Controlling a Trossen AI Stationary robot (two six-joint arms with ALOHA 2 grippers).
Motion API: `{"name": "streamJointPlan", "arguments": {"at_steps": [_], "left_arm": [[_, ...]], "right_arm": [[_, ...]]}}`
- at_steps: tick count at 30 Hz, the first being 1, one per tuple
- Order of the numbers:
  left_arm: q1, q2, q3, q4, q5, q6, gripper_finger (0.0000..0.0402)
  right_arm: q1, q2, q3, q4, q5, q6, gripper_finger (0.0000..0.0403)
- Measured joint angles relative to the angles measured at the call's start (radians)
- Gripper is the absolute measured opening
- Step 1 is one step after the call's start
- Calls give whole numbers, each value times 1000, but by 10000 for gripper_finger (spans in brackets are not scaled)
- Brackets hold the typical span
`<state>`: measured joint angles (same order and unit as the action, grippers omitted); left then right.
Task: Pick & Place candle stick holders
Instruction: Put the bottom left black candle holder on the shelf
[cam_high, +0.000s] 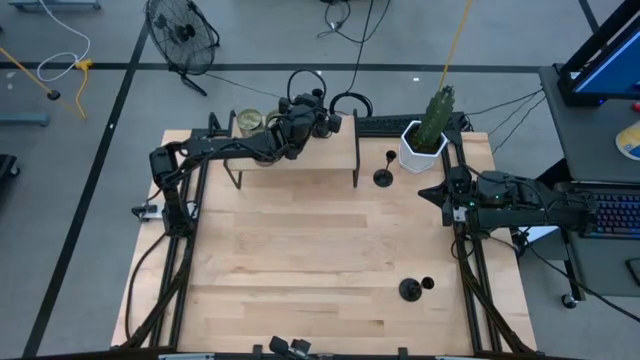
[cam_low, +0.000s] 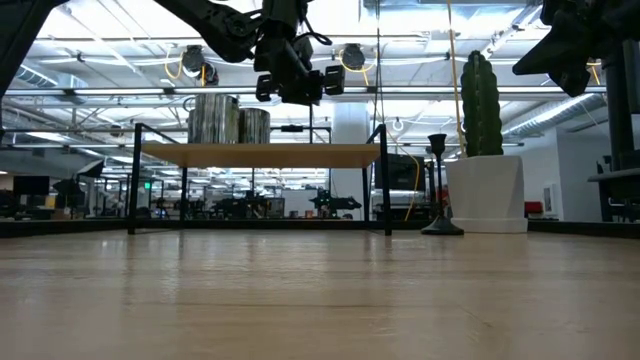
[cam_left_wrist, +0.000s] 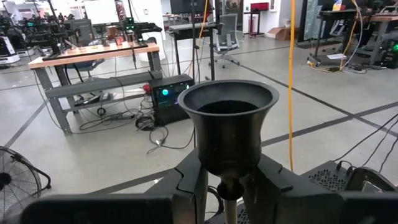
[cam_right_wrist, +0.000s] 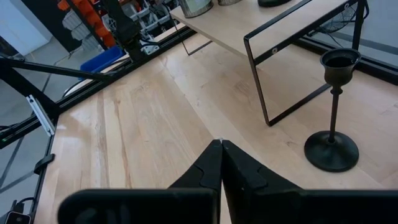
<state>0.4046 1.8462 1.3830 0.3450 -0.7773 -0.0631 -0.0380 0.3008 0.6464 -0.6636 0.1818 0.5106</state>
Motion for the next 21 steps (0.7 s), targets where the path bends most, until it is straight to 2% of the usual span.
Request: {"name": "streamJointPlan", "arguments": {"at_steps": [21], "left_arm": [[0,0,0,4,18,5,86]], "right_arm": [[0,0,0,0,0,0,0]]}}
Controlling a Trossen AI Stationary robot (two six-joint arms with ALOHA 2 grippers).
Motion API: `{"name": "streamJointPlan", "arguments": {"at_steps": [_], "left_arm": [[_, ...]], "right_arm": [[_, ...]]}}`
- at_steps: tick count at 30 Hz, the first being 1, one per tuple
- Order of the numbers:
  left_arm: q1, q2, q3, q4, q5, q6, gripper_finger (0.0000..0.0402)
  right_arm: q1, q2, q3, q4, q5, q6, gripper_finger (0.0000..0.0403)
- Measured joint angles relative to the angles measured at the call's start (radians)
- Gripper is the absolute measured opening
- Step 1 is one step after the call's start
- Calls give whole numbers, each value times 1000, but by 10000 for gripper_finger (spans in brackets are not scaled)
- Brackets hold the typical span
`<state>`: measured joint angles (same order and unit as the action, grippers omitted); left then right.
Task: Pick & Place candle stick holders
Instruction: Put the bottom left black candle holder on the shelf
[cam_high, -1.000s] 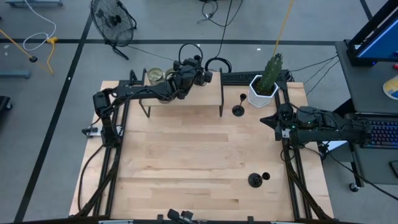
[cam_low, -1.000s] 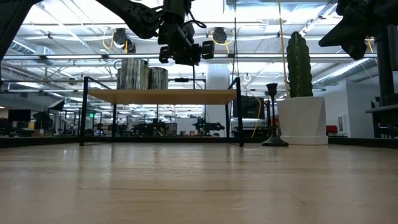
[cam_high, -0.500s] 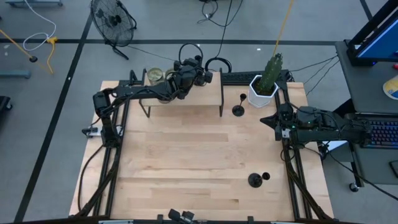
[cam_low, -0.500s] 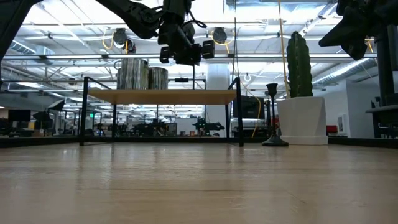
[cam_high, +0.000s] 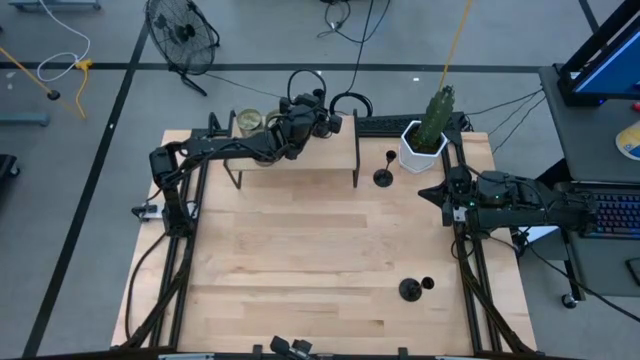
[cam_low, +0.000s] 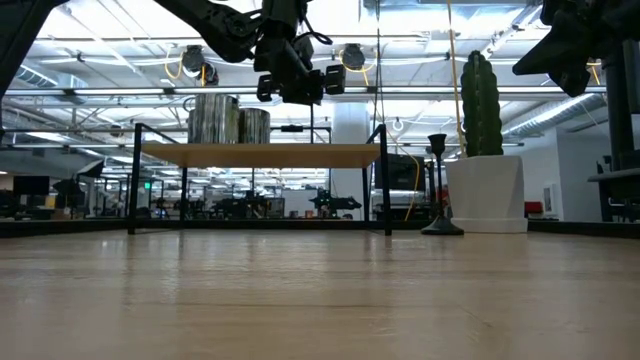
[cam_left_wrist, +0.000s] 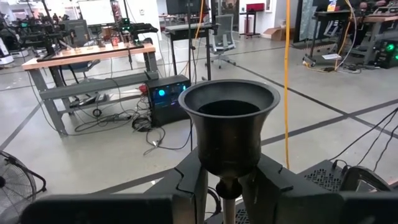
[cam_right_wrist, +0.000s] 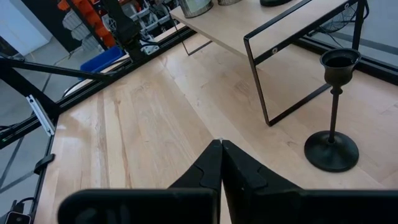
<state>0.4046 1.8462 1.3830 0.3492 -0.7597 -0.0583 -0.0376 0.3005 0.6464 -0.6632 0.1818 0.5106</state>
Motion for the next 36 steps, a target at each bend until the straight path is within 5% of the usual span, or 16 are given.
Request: {"name": "streamJointPlan", "arguments": {"at_steps": [36], "left_arm": [[-7,0,0,-24,-21,-8,85]], "right_arm": [[0,0,0,0,0,0,0]]}}
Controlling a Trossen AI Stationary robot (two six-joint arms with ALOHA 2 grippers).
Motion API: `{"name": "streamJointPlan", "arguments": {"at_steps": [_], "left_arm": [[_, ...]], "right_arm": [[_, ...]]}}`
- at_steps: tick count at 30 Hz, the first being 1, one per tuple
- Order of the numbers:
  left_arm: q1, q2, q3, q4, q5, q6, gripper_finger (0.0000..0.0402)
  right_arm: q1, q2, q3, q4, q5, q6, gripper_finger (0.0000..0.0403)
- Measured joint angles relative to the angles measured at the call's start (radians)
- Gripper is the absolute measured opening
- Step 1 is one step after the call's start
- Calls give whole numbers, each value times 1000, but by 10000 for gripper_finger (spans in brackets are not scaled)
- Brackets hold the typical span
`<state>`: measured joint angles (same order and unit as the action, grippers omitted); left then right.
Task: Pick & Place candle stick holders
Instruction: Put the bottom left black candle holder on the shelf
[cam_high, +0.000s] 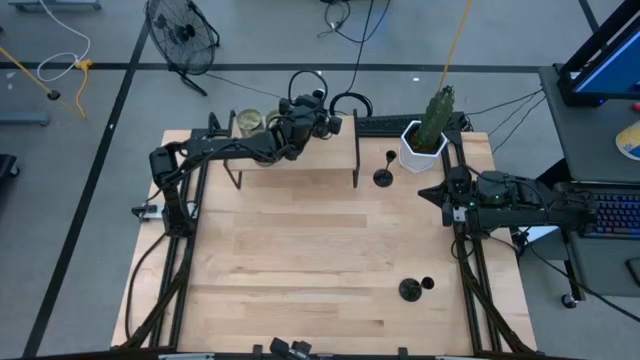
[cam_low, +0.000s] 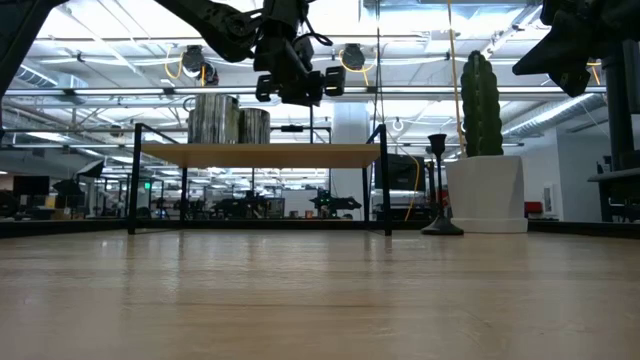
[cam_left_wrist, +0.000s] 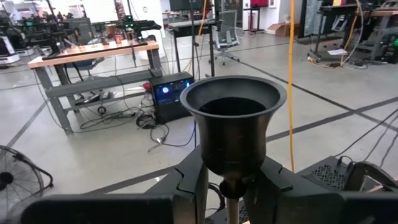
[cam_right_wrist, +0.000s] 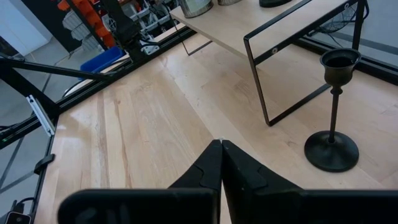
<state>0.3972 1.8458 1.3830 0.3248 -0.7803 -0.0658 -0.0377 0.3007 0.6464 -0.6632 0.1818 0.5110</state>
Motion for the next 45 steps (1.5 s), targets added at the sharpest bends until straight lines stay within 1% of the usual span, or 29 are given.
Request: {"name": "streamJointPlan", "arguments": {"at_steps": [12,21,45], "left_arm": [[0,0,0,0,-6,-23,85],[-16,0,0,7,-7,8,86],[-16,0,0,-5,-9,9,86]], "right_arm": [[0,0,0,0,0,0,0],[0,0,0,0,0,0,0],[0,0,0,0,0,0,0]]}}
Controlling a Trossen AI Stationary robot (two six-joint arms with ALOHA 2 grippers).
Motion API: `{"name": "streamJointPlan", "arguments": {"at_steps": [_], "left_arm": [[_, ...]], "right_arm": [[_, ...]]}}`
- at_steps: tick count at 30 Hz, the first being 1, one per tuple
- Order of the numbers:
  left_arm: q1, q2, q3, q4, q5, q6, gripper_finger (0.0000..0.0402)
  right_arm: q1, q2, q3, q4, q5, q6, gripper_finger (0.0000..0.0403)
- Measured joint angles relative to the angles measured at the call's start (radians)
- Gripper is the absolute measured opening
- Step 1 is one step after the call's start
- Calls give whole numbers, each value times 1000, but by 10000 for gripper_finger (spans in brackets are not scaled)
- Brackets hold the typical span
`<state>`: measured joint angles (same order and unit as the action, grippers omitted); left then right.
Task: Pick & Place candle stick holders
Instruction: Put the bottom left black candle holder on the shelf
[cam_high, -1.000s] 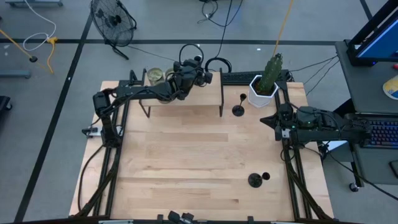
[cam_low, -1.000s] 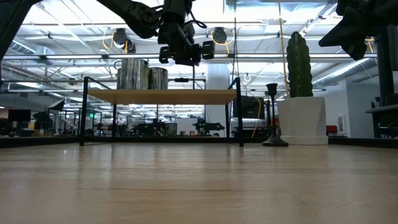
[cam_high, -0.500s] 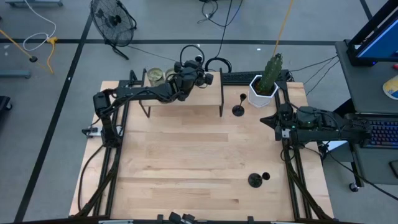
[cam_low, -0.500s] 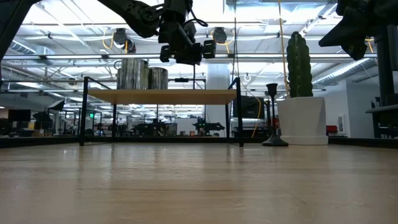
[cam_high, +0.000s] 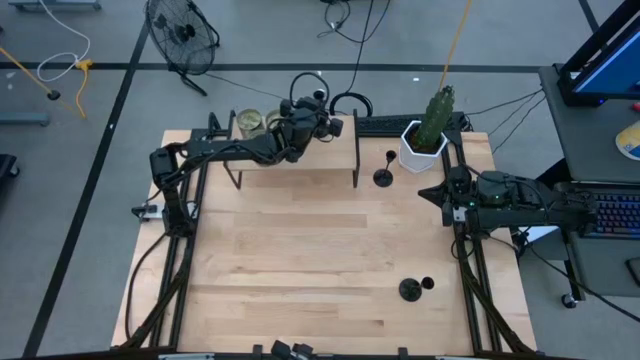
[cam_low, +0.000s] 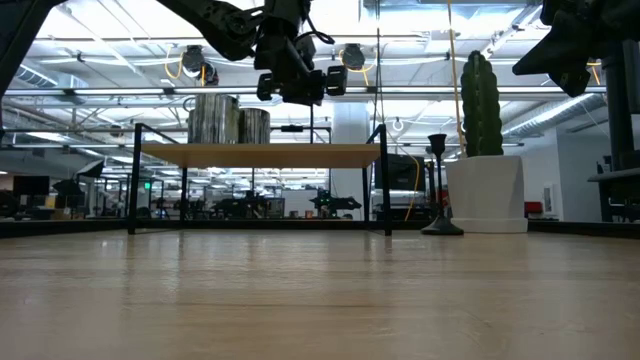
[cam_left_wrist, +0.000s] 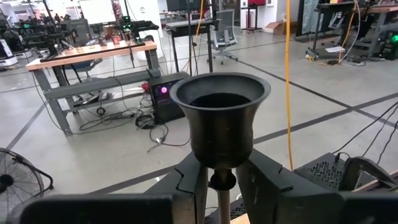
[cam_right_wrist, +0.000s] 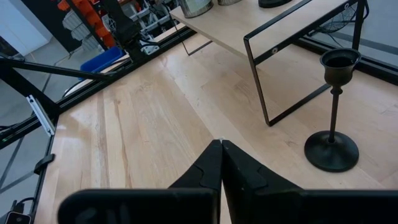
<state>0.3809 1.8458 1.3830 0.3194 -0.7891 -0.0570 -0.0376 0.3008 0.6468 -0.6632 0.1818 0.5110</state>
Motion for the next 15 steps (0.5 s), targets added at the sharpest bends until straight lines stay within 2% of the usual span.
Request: {"name": "streamJointPlan", "arguments": {"at_steps": [6,15], "left_arm": [[0,0,0,-8,-32,-25,86],[-1,0,0,-9,-17,-30,86]], "right_arm": [[0,0,0,0,0,0,0],[0,0,0,0,0,1,0]]}}
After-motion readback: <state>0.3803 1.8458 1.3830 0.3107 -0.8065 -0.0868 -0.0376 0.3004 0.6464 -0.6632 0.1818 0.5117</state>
